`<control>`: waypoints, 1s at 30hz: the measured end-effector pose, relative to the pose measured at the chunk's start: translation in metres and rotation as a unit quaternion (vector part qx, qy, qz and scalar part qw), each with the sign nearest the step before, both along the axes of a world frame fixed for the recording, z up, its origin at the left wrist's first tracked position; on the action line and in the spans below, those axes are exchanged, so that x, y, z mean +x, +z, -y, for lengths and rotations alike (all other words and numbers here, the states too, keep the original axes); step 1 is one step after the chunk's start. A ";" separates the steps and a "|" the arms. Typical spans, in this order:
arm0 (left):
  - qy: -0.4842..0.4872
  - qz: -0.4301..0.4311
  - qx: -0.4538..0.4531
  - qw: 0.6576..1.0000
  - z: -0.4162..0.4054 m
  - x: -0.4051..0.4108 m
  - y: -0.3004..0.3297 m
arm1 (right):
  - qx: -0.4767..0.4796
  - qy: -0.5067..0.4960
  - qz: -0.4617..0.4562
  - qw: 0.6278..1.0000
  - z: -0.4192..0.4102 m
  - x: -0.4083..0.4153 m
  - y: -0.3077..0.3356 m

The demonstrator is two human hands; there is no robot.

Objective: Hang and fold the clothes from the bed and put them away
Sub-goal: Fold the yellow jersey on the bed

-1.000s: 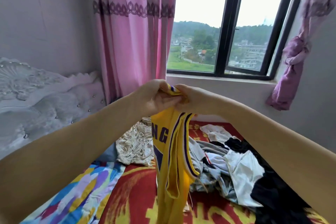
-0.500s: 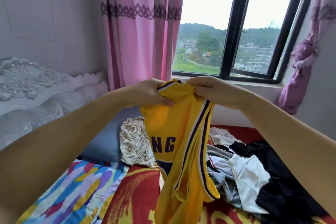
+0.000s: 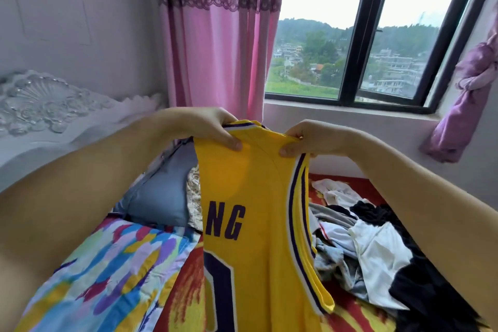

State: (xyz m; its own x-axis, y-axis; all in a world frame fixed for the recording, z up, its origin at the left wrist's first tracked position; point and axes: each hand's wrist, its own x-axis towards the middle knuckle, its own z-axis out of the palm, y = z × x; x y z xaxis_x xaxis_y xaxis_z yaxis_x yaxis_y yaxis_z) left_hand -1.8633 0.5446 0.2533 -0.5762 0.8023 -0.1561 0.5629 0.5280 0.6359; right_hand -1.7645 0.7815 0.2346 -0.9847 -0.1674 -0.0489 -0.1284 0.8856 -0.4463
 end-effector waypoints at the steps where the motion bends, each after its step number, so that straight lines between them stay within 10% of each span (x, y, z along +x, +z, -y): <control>1: 0.031 -0.045 -0.003 0.999 -0.003 -0.010 -0.009 | 0.020 -0.020 -0.014 0.999 0.003 -0.014 -0.011; 7: 0.127 -0.335 -0.029 0.933 0.002 -0.058 -0.025 | 0.005 -0.100 -0.193 0.976 0.025 -0.088 -0.053; 13: 0.096 -0.407 0.039 0.908 0.033 -0.049 0.006 | -0.013 -0.055 -0.297 0.953 0.044 -0.101 -0.025; 20: 0.060 -0.341 0.043 0.937 0.041 0.018 -0.067 | 0.002 0.042 -0.215 0.976 0.038 -0.054 -0.082; 30: 0.012 -0.103 -0.221 0.970 0.040 0.163 -0.409 | 0.096 0.159 0.087 0.979 0.040 0.082 -0.409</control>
